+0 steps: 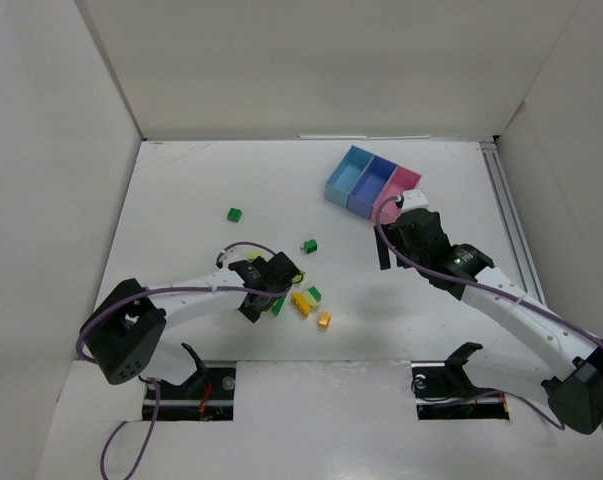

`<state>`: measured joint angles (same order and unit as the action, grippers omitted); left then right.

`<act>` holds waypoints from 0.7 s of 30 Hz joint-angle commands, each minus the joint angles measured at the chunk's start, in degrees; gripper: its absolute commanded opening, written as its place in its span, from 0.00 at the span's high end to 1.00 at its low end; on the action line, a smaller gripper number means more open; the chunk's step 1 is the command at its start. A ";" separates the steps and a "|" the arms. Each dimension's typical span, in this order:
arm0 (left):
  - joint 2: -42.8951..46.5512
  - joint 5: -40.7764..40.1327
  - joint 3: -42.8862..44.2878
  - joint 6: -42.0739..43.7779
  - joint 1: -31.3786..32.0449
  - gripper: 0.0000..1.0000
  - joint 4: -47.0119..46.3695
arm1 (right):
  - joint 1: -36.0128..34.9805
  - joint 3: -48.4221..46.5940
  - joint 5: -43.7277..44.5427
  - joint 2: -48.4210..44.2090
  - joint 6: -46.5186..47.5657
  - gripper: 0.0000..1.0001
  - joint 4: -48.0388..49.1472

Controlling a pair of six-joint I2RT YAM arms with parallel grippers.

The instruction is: Sort the legos into containers by color

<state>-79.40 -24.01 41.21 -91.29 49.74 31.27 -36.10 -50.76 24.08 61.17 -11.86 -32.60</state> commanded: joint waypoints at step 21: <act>1.69 -9.55 8.70 -4.78 5.62 0.47 13.89 | -0.03 -0.75 -4.46 -3.15 3.66 0.00 3.05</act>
<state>-81.34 -27.70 45.23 -94.02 53.41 38.85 -36.07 -50.76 22.76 60.86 -11.09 -32.69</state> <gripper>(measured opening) 0.591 0.995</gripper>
